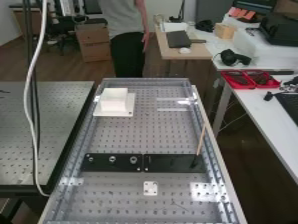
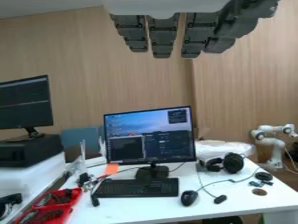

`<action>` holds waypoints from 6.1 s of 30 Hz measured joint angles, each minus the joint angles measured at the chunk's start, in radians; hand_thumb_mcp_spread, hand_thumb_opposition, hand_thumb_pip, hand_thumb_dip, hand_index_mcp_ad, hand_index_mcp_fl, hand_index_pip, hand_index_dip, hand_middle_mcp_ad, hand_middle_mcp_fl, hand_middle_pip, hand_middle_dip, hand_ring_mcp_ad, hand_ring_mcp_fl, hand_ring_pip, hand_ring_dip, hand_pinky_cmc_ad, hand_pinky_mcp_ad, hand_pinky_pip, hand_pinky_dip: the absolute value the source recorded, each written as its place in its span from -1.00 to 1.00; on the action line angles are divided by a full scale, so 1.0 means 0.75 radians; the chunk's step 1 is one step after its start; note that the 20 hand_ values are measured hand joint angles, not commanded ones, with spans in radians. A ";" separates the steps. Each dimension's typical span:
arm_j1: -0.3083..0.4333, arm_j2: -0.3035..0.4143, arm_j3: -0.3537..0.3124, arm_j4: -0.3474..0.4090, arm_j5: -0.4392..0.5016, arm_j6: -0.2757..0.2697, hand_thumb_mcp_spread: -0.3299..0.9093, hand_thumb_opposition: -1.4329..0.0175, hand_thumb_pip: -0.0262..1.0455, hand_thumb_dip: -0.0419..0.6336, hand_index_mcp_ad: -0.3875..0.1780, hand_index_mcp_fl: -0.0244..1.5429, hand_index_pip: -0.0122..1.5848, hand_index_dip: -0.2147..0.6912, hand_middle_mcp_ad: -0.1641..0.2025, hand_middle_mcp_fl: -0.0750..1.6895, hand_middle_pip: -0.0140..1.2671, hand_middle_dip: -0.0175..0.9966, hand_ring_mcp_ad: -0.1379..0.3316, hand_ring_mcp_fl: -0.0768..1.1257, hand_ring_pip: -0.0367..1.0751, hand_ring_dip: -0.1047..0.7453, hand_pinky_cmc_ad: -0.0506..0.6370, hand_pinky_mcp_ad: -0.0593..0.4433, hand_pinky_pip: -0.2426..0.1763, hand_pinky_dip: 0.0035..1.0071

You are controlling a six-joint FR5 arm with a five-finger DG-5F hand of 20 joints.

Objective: Grab the pcb board and place it in the clear container

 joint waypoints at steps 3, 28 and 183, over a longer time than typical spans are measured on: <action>-0.002 0.004 -0.008 0.008 0.001 0.001 -0.47 0.98 -0.91 -0.86 0.45 -0.96 -0.98 -0.49 0.22 -0.91 -0.98 -0.91 0.03 -0.84 -0.92 -0.72 -0.72 -0.57 0.11 -0.98; -0.001 -0.024 -0.075 0.053 0.010 0.054 -0.30 -0.05 -0.64 -0.86 0.64 -0.91 -0.88 -0.46 0.48 -0.89 -0.74 -0.92 0.75 -0.76 -0.75 -0.83 -0.08 0.16 -0.28 -0.34; -0.302 -0.781 -0.492 1.254 -0.111 -0.216 0.21 -0.21 0.56 -0.04 -0.10 -0.82 0.97 -0.51 0.30 -0.74 -0.79 -0.66 0.70 -0.85 -0.76 -0.72 -0.09 0.10 -0.29 -0.12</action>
